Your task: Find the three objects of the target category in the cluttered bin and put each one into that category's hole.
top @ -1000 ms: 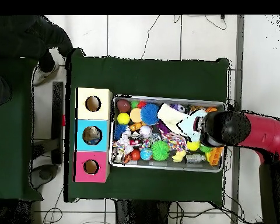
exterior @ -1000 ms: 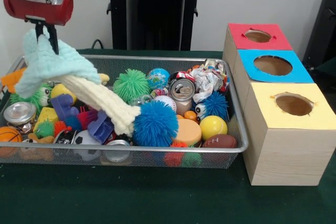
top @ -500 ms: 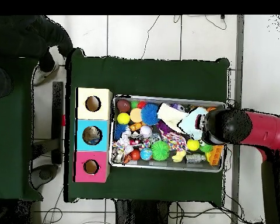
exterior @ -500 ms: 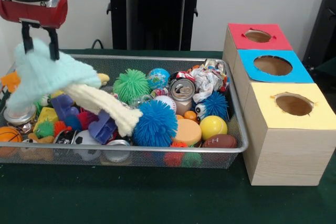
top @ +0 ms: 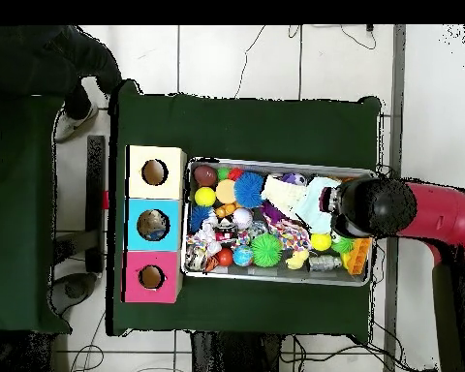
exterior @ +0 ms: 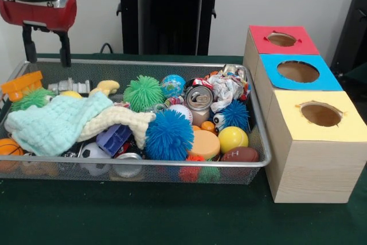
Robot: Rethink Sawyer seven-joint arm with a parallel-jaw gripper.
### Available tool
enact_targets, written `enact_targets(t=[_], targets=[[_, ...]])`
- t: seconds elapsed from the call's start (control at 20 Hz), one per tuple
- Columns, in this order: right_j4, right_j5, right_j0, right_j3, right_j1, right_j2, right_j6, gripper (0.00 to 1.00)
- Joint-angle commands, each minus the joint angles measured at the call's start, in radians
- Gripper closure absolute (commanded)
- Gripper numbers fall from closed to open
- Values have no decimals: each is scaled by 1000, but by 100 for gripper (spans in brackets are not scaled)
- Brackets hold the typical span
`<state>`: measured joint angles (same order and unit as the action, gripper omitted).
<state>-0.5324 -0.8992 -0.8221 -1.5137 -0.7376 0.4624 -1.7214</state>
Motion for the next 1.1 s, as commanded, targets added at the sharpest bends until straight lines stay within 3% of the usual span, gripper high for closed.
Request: enact_targets(t=[0.05, 0.4, 1.1], targets=[[-69, 27, 10, -52, 29, 57, 223, 0], [-70, 107, 74, -135, 61, 14, 57, 0], [-73, 310, 159, -185, 176, -99, -99, 0]])
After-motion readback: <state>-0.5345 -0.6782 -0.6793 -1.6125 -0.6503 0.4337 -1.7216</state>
